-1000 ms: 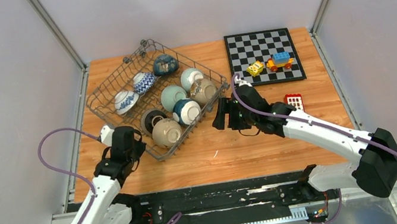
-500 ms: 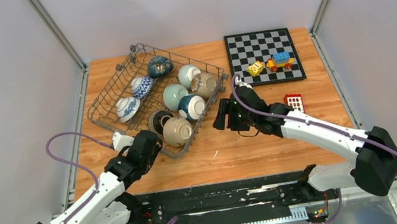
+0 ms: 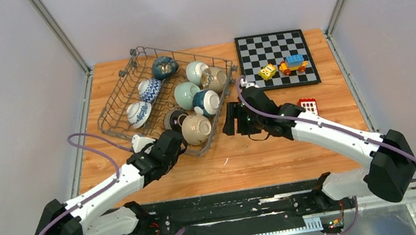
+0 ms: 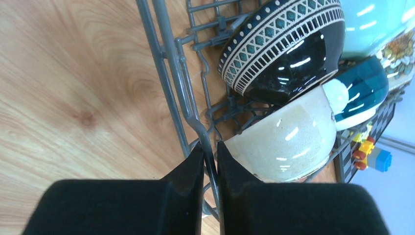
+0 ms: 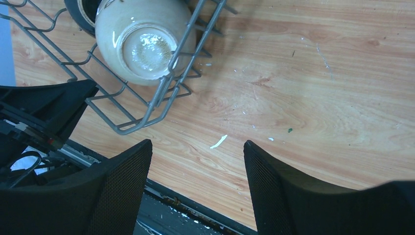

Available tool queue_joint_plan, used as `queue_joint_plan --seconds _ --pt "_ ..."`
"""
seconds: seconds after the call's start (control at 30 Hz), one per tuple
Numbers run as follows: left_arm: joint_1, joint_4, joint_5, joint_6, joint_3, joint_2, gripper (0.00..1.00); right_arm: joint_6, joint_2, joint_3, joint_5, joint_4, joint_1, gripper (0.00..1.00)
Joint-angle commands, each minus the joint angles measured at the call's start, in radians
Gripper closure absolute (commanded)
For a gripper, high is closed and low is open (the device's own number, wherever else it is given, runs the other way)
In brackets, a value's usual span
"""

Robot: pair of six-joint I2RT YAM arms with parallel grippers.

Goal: Unload the bowls from the dish rack
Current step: Adjust the dish rack at the center of the board.

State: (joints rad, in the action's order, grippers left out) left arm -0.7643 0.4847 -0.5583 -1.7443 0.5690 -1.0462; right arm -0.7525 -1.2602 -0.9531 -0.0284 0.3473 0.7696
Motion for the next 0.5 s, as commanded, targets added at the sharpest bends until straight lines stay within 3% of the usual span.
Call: queue_joint_plan --seconds 0.0,0.47 --pt "-0.035 -0.107 0.100 0.089 0.015 -0.065 0.83 0.060 -0.016 -0.054 -0.009 0.057 -0.009 0.27" --pt "-0.035 0.121 0.113 0.286 0.017 0.143 0.21 0.105 -0.066 -0.123 -0.044 0.093 -0.009 0.24"
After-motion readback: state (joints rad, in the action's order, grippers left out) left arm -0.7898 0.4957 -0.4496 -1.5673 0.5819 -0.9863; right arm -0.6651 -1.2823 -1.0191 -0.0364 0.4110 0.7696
